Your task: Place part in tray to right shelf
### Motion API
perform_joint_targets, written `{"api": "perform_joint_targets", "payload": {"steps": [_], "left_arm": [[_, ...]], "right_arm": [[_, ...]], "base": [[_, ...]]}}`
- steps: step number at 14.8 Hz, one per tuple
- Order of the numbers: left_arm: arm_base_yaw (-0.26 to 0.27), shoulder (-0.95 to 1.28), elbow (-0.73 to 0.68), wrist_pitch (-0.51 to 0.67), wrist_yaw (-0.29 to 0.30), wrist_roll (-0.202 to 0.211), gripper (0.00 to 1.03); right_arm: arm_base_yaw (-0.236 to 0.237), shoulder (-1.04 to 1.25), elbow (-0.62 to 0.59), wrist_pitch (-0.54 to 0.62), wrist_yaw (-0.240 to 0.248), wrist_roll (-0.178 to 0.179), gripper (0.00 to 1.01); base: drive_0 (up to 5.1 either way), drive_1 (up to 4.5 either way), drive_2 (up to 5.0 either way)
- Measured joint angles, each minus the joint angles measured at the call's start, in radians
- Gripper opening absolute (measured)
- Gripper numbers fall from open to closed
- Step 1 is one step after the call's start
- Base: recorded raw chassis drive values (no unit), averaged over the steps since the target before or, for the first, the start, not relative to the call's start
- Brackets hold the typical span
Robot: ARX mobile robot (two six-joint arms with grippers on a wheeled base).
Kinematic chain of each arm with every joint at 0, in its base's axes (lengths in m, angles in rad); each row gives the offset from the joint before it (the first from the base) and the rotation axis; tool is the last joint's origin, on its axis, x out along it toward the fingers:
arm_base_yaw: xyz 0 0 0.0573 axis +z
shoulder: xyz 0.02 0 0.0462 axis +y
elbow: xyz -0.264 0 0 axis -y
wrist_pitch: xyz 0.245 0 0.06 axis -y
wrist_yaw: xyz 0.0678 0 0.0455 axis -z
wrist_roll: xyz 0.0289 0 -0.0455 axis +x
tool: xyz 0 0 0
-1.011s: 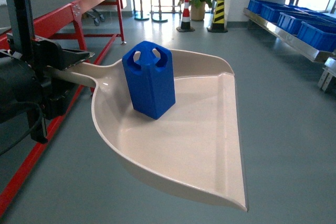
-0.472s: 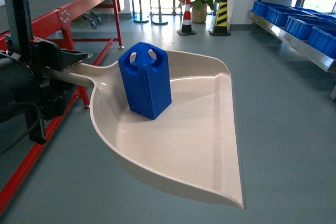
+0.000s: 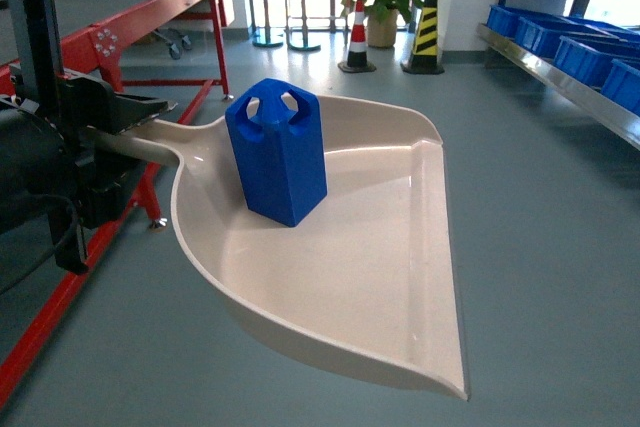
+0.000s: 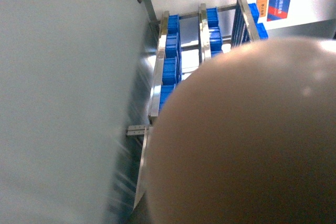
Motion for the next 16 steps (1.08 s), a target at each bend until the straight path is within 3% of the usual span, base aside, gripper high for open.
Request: {"api": "perform_joint_targets", "payload": {"steps": [16], "left_arm": [[0.000, 0.000, 0.000, 0.002, -0.002, -0.001, 0.17]], "right_arm": [[0.000, 0.000, 0.000, 0.003, 0.000, 0.000, 0.98]], "base": [[0.0, 4.29, -4.4]]}}
